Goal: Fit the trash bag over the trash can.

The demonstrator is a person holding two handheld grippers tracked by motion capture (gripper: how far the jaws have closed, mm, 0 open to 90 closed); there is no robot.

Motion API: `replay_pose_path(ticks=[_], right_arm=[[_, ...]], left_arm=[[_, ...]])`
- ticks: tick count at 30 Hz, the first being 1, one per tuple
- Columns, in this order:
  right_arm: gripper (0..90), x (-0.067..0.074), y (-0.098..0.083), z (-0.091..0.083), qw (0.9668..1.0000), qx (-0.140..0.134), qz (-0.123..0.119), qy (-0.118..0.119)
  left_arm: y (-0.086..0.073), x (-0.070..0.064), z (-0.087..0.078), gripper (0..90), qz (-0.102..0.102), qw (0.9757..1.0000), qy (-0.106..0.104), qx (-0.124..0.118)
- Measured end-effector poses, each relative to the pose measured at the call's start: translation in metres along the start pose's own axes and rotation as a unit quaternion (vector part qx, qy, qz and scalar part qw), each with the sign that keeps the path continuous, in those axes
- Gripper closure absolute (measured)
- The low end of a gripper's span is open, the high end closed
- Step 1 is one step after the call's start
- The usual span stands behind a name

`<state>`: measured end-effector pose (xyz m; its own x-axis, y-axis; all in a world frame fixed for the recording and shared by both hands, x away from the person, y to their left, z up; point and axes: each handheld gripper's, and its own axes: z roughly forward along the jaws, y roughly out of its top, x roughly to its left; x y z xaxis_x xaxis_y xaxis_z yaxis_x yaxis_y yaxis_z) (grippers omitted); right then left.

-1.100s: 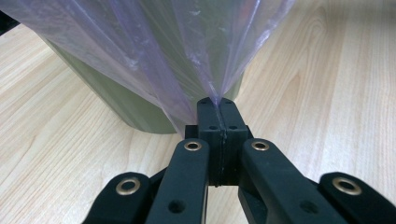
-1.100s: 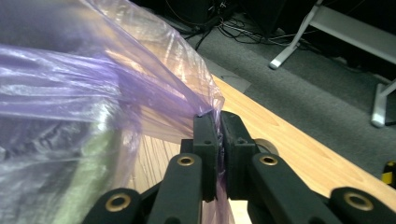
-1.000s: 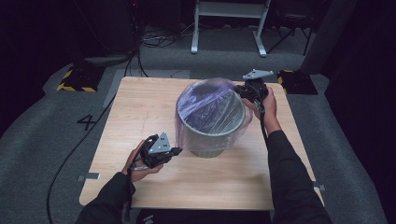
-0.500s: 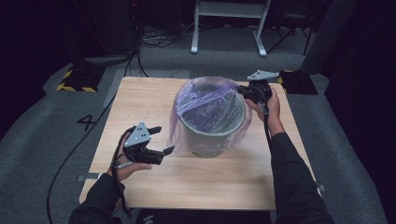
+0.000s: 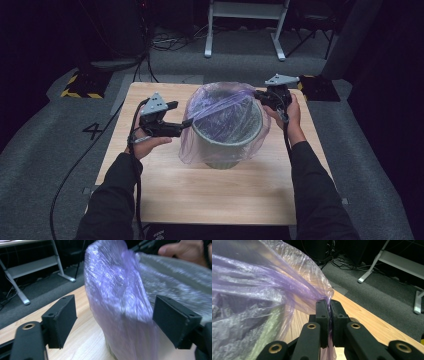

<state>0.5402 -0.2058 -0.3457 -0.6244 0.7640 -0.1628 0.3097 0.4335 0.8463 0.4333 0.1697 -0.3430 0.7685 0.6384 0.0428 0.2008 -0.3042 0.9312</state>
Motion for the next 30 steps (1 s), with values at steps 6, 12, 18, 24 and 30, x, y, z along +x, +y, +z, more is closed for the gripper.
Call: replay_pose_path(ticks=[6, 12, 18, 24, 30], right_arm=[[86.1, 0.001, 0.001, -0.004, 1.0, -0.006, -0.005, 0.0], [86.1, 0.002, 0.002, -0.005, 0.9999, -0.005, -0.013, -0.001], [86.0, 0.002, 0.004, -0.005, 0.9998, -0.007, -0.016, -0.001], [86.5, 0.007, 0.007, 0.0, 0.9998, -0.006, -0.017, 0.007], [87.0, 0.002, 0.003, 0.004, 1.0, -0.006, 0.003, 0.001]], left_arm=[[0.004, 0.0, 0.011, 54.6, 0.033, 0.9994, 0.006, 0.012], [0.009, 0.007, 0.008, 80.1, 0.029, 0.9996, -0.001, -0.005], [0.015, 0.015, 0.004, 87.4, 0.025, 0.9996, 0.01, -0.008], [0.02, 0.028, 0.011, 89.3, 0.02, 0.9989, 0.042, 0.006], [0.017, 0.042, 0.024, 89.4, -0.008, 0.9979, 0.063, 0.014]])
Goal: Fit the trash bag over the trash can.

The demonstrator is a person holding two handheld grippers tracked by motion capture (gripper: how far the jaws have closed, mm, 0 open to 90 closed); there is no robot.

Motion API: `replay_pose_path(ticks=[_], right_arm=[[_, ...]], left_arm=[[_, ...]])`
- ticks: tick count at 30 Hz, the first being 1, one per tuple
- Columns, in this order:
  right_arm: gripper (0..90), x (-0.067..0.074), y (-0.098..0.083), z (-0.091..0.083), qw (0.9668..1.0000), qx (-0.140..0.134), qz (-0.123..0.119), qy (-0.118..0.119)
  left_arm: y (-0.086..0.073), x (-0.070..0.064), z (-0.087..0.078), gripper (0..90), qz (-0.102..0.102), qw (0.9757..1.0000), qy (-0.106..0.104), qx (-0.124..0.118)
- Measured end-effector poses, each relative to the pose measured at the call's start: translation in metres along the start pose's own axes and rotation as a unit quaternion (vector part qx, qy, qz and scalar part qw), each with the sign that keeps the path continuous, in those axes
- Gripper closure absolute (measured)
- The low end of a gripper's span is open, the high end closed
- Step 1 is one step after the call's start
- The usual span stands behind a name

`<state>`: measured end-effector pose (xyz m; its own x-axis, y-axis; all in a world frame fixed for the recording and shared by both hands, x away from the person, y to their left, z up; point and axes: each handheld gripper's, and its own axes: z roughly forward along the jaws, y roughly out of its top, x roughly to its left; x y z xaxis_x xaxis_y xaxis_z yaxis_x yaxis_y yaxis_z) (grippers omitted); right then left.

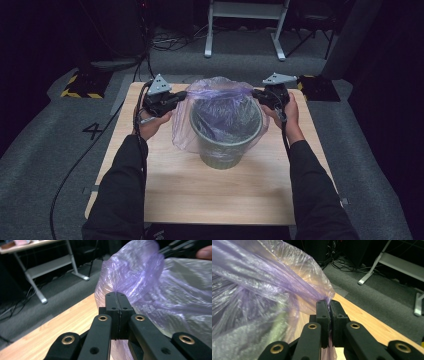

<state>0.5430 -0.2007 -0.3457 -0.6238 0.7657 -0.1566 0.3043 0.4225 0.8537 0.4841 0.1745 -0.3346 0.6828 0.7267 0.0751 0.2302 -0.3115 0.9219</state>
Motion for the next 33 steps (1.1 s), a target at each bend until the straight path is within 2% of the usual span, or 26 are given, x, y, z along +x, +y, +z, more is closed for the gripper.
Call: replay_pose_path(ticks=[3, 6, 14, 16, 18, 21, 24, 26, 33], right_arm=[[86.9, -0.003, -0.005, 0.003, 0.9999, -0.001, 0.015, 0.001], [86.9, -0.005, -0.008, 0.006, 0.9997, 0.003, 0.023, 0.0], [86.9, -0.006, -0.018, 0.014, 0.9991, 0.022, 0.033, 0.011], [86.9, -0.006, -0.021, 0.017, 0.9988, 0.035, 0.033, 0.013], [87.2, -0.005, -0.023, 0.018, 0.9986, 0.036, 0.034, 0.017], [87.4, -0.003, -0.027, 0.02, 0.9983, 0.041, 0.034, 0.024], [87.3, -0.001, -0.03, 0.021, 0.9981, 0.043, 0.033, 0.031], [87.4, 0.0, -0.033, 0.019, 0.998, 0.041, 0.033, 0.035], [87.4, 0.002, -0.043, 0.017, 0.9973, 0.043, 0.035, 0.048]], left_arm=[[-0.004, 0.006, 0.009, 89.4, -0.03, 0.9995, -0.004, -0.003], [-0.007, 0.01, 0.02, 89.4, -0.052, 0.9986, -0.005, 0.009], [-0.014, 0.009, 0.042, 89.3, -0.081, 0.9962, -0.009, 0.032], [-0.015, 0.008, 0.045, 89.1, -0.084, 0.9957, -0.014, 0.037], [-0.017, 0.006, 0.049, 89.2, -0.078, 0.9957, -0.015, 0.046], [-0.021, 0.005, 0.053, 89.1, -0.085, 0.9947, -0.023, 0.053], [-0.027, 0.002, 0.056, 88.2, -0.081, 0.9943, -0.025, 0.064], [-0.03, 0.002, 0.055, 87.3, -0.089, 0.9936, -0.026, 0.065], [-0.041, -0.001, 0.053, 88.9, -0.086, 0.9923, -0.041, 0.079]])
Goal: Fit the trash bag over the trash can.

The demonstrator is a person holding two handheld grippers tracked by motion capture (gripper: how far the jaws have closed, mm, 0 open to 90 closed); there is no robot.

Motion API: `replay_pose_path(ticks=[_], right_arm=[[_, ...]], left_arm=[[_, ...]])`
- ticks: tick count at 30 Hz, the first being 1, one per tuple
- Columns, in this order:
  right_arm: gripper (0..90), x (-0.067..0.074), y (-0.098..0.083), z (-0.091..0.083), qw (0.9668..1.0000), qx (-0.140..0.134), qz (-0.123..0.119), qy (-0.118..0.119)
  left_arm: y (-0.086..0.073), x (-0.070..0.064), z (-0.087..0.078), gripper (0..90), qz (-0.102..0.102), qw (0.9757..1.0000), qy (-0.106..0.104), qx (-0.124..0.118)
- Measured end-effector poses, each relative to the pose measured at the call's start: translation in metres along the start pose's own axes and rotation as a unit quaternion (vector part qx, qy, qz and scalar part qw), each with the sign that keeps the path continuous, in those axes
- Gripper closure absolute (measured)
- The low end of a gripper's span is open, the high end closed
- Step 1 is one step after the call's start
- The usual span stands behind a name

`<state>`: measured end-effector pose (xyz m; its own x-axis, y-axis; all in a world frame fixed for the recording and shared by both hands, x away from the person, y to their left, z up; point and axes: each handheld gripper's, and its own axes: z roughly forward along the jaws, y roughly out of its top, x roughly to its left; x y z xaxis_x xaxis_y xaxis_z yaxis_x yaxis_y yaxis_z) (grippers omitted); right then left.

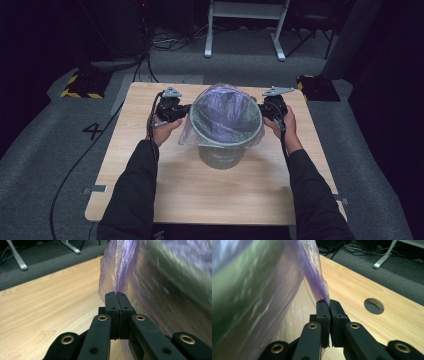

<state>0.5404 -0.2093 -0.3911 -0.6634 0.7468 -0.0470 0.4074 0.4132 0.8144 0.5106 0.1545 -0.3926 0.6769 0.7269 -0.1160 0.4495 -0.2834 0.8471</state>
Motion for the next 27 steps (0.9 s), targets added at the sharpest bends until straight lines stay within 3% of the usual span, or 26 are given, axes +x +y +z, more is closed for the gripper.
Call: replay_pose_path(ticks=[5, 9, 10, 12, 14, 16, 18, 19, 22, 27], right_arm=[[87.4, 0.003, -0.007, 0.003, 0.9999, 0.007, -0.001, 0.01], [87.0, 0.002, -0.011, 0.004, 0.9999, 0.008, 0.001, 0.014], [86.6, 0.002, -0.012, 0.002, 0.9999, 0.007, 0.0, 0.013], [80.6, 0.0, -0.013, -0.002, 1.0, 0.005, -0.003, 0.006], [75.8, -0.002, -0.015, -0.009, 1.0, 0.0, -0.003, -0.002], [65.8, -0.005, -0.018, -0.016, 1.0, -0.003, -0.004, -0.006], [58.7, -0.009, -0.021, -0.023, 0.9997, -0.008, 0.001, -0.021], [56.8, -0.01, -0.022, -0.025, 0.9998, -0.011, 0.002, -0.018], [46.3, -0.016, -0.025, -0.035, 0.9997, -0.015, 0.004, -0.02], [38.9, -0.021, -0.023, -0.05, 0.9995, -0.021, 0.0, -0.023]], left_arm=[[-0.002, -0.002, 0.005, 88.8, 0.006, 0.9997, -0.012, 0.021], [-0.005, -0.003, 0.005, 85.4, 0.01, 0.9996, 0.002, 0.028], [-0.005, -0.004, 0.003, 82.7, 0.009, 0.9995, 0.014, 0.027], [-0.006, -0.005, -0.002, 72.7, 0.014, 0.9992, 0.034, 0.019], [-0.008, -0.007, -0.014, 70.6, 0.035, 0.9987, 0.036, 0.012], [-0.01, -0.008, -0.023, 62.8, 0.04, 0.9981, 0.046, 0.009], [-0.014, -0.008, -0.034, 60.1, 0.042, 0.9984, 0.038, -0.002], [-0.017, -0.009, -0.041, 57.7, 0.049, 0.9978, 0.044, -0.007], [-0.025, -0.01, -0.053, 48.5, 0.052, 0.9981, 0.03, -0.013], [-0.036, -0.02, -0.067, 33.4, 0.064, 0.9977, 0.013, -0.019]])
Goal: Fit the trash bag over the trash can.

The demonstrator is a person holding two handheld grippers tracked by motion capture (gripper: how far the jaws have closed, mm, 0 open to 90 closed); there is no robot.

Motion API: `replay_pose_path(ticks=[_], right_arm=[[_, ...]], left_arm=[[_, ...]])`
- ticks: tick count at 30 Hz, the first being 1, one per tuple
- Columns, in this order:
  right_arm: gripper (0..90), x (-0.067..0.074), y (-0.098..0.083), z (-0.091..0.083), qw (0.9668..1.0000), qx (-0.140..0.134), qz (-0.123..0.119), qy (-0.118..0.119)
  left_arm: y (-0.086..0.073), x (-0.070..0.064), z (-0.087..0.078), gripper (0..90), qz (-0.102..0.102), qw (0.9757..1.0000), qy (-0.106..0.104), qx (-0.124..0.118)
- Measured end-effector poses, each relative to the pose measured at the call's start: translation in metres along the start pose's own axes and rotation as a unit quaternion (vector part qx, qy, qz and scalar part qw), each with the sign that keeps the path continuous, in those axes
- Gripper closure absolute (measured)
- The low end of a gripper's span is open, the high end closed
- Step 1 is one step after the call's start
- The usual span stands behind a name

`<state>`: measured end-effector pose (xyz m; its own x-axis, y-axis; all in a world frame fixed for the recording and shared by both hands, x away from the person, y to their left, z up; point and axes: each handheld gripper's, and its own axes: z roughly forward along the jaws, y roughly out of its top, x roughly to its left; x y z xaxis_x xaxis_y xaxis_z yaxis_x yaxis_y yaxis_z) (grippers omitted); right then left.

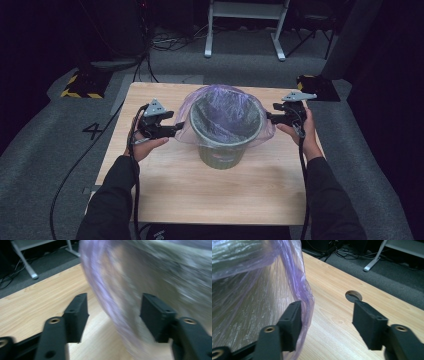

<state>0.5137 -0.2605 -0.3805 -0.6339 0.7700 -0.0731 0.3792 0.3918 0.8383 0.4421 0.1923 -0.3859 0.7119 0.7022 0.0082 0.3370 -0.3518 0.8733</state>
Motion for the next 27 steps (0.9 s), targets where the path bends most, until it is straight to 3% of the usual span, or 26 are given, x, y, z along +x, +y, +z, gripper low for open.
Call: replay_pose_path(ticks=[8, 11, 15, 17, 23, 27], right_arm=[[28.4, -0.006, 0.0, -0.023, 0.9999, -0.009, -0.001, 0.012], [27.7, -0.003, -0.001, -0.029, 0.9997, -0.004, -0.017, 0.015], [27.6, 0.002, -0.003, -0.039, 0.999, -0.014, -0.032, 0.03], [26.6, 0.006, -0.005, -0.044, 0.9982, -0.017, -0.038, 0.042], [22.8, 0.038, -0.017, -0.06, 0.9911, -0.028, -0.1, 0.083], [21.4, 0.055, -0.024, -0.063, 0.9876, -0.03, -0.116, 0.102]], left_arm=[[-0.003, -0.02, -0.013, 19.9, 0.026, 0.9977, -0.062, -0.014], [-0.003, -0.028, -0.012, 17.8, 0.04, 0.996, -0.078, -0.014], [-0.002, -0.038, -0.008, 18.1, 0.053, 0.9943, -0.092, -0.01], [-0.001, -0.041, -0.007, 19.4, 0.057, 0.9944, -0.088, -0.008], [-0.001, -0.046, -0.006, 22.6, 0.061, 0.9937, -0.093, -0.012], [-0.001, -0.045, -0.002, 23.6, 0.059, 0.9942, -0.09, -0.007]])
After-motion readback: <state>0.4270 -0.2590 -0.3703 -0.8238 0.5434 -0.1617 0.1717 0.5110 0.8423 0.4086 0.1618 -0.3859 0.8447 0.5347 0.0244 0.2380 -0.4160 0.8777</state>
